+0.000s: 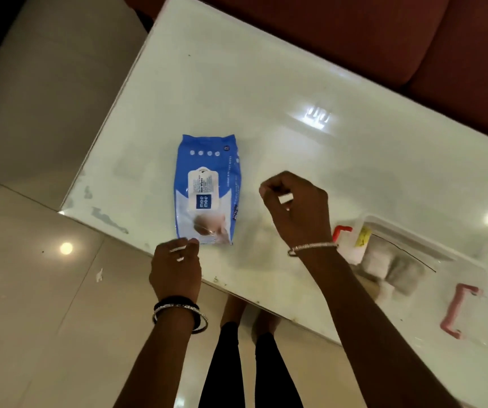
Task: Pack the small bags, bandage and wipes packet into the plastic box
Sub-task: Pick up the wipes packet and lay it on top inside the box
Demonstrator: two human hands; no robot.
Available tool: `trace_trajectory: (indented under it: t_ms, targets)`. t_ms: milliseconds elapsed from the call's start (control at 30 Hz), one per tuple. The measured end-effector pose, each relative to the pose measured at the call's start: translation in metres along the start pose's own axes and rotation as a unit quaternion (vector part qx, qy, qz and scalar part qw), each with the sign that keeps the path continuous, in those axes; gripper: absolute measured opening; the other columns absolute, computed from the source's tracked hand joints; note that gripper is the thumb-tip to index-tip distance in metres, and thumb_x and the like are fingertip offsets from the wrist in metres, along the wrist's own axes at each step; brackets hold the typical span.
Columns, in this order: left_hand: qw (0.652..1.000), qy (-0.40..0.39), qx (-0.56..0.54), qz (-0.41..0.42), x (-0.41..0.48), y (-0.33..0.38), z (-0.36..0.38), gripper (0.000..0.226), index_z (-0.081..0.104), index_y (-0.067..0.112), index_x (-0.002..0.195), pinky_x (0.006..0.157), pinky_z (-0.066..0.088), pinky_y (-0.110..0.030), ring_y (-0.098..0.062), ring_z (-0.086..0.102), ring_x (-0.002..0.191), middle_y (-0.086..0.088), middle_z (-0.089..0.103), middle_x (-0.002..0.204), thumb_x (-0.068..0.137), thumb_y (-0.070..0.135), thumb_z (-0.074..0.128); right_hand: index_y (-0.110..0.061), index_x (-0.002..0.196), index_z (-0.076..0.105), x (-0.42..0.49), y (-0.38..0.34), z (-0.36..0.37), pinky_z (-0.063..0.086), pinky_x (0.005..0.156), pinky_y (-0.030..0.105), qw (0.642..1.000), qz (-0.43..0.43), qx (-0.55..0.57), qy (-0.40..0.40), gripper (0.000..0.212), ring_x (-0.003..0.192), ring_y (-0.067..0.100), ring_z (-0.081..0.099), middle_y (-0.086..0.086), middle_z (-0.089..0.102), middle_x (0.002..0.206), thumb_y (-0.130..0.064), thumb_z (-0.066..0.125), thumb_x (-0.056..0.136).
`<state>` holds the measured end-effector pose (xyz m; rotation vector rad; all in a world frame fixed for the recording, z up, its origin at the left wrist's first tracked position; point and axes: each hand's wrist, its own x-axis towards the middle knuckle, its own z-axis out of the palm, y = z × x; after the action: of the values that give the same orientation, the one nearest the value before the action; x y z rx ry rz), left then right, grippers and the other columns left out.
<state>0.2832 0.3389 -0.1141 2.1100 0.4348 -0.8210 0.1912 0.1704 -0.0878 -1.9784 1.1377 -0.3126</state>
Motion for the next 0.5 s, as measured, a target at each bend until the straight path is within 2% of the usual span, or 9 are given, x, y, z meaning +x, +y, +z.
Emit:
trace_trajectory:
  t_ms: [100,167,267,367,433,500]
  targets:
    - [0.970,-0.044,-0.113,-0.210,0.009,-0.001,0.002,0.020,0.060,0.003,0.085,0.069,0.055,-0.039,-0.023,0.061,0.067,-0.012,0.061,0.079,0.089,0.022,0.067,-0.014,0.096,0.067,0.038,-0.005,0.029,0.055,0.075,0.040,0.999,-0.044,-0.004,0.000,0.015,0.087,0.018,0.065,0.000,0.071,0.092,-0.025,0.060,0.091]
    - [0.944,-0.091,-0.178,-0.262,0.013,-0.003,0.005,0.020,0.059,0.005,0.083,0.072,0.056,-0.038,-0.024,0.063,0.074,-0.012,0.062,0.082,0.091,0.022,0.064,-0.014,0.109,0.065,0.063,-0.005,0.046,0.051,0.086,0.037,0.998,-0.045,-0.026,-0.019,0.023,0.098,0.022,0.062,0.004,0.068,0.103,-0.030,0.059,0.093]
    - [0.931,-0.119,-0.232,-0.254,0.019,-0.006,0.011,0.018,0.062,0.003,0.096,0.076,0.053,-0.038,-0.025,0.064,0.088,-0.013,0.066,0.090,0.096,0.020,0.057,-0.014,0.123,0.060,0.094,-0.005,0.070,0.042,0.098,0.029,0.996,-0.015,-0.057,-0.060,0.034,0.116,0.026,0.055,0.009,0.061,0.122,-0.033,0.056,0.095]
    - [0.930,-0.127,-0.252,-0.235,0.024,-0.003,0.014,0.019,0.060,0.005,0.112,0.078,0.052,-0.036,-0.024,0.063,0.098,-0.013,0.067,0.101,0.096,0.015,0.055,-0.011,0.124,0.060,0.112,-0.007,0.086,0.045,0.101,0.034,0.993,0.036,-0.052,-0.104,0.037,0.115,0.027,0.058,0.011,0.063,0.124,-0.034,0.054,0.096]
    - [0.927,-0.128,-0.268,-0.227,0.026,-0.003,0.014,0.026,0.059,0.005,0.119,0.075,0.054,-0.033,-0.024,0.064,0.097,-0.012,0.068,0.100,0.094,0.012,0.057,-0.009,0.118,0.065,0.118,-0.007,0.091,0.048,0.090,0.028,0.990,0.077,-0.036,-0.112,0.036,0.107,0.026,0.063,0.010,0.068,0.118,-0.035,0.056,0.095]
    - [0.926,-0.126,-0.285,-0.211,0.027,-0.005,0.013,0.031,0.058,0.007,0.125,0.076,0.055,-0.032,-0.024,0.065,0.098,-0.013,0.068,0.107,0.094,0.010,0.058,-0.007,0.108,0.068,0.122,-0.004,0.093,0.045,0.077,0.025,0.987,0.109,-0.031,-0.114,0.034,0.095,0.023,0.063,0.010,0.071,0.108,-0.036,0.061,0.092]
